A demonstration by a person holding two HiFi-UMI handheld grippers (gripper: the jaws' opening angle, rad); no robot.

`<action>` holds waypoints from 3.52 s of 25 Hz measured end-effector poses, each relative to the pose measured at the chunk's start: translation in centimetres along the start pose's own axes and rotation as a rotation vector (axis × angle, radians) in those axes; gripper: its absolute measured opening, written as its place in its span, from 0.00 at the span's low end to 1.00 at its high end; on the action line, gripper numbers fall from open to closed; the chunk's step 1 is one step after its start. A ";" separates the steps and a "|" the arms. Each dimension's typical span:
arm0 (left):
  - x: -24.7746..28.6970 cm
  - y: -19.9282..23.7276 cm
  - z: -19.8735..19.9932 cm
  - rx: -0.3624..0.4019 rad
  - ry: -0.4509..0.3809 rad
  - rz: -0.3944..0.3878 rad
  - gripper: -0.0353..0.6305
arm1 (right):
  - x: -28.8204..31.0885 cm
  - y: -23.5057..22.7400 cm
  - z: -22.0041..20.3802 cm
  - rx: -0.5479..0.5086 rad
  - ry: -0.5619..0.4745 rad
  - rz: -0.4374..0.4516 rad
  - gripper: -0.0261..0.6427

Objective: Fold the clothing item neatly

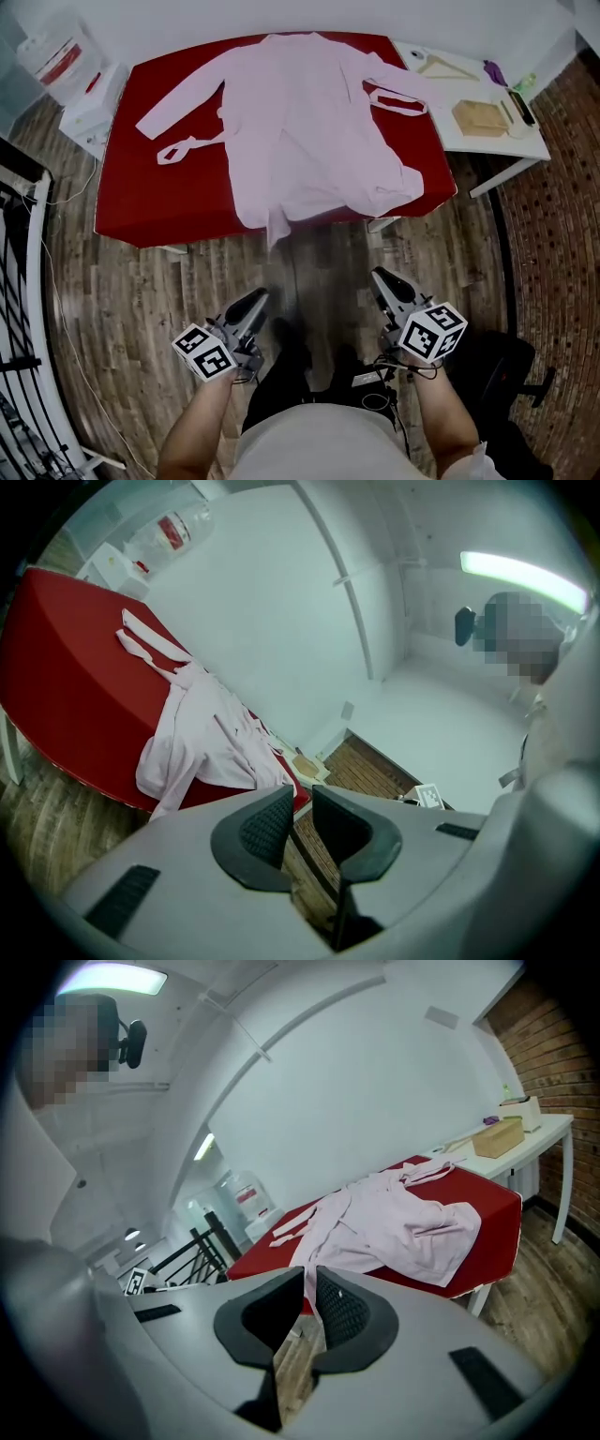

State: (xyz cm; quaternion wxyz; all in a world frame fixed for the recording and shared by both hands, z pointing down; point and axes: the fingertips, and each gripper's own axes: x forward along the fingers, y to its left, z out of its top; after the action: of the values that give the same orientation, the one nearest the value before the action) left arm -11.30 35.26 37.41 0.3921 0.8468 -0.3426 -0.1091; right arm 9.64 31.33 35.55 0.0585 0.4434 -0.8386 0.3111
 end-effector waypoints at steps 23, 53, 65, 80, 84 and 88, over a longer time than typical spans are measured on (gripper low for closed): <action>14.6 14.2 -4.7 -0.343 -0.023 0.143 0.36 | 17.8 -11.4 -6.7 0.377 0.071 0.013 0.28; 14.6 18.1 -8.6 -0.389 0.029 0.189 0.07 | 16.9 -13.5 -12.5 0.610 0.022 -0.003 0.07; 12.4 17.5 -13.5 -0.421 0.165 0.214 0.07 | 13.3 -13.1 -17.5 0.638 0.105 -0.050 0.07; 10.9 18.0 -14.3 -0.466 0.113 0.242 0.07 | 10.4 -11.3 -20.9 0.600 0.228 -0.075 0.06; 10.3 18.6 -14.3 -0.459 0.098 0.256 0.07 | 7.9 -12.4 -24.8 0.637 0.296 -0.144 0.06; 10.9 18.8 -15.2 -0.432 0.144 0.262 0.08 | 8.8 -12.9 -23.6 0.635 0.266 -0.102 0.07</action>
State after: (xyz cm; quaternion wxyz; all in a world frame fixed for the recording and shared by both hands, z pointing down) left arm -5.67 28.38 62.40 0.5978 0.6976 -0.3892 -0.0676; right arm 10.23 33.36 63.75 0.0421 0.4363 -0.6617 0.6083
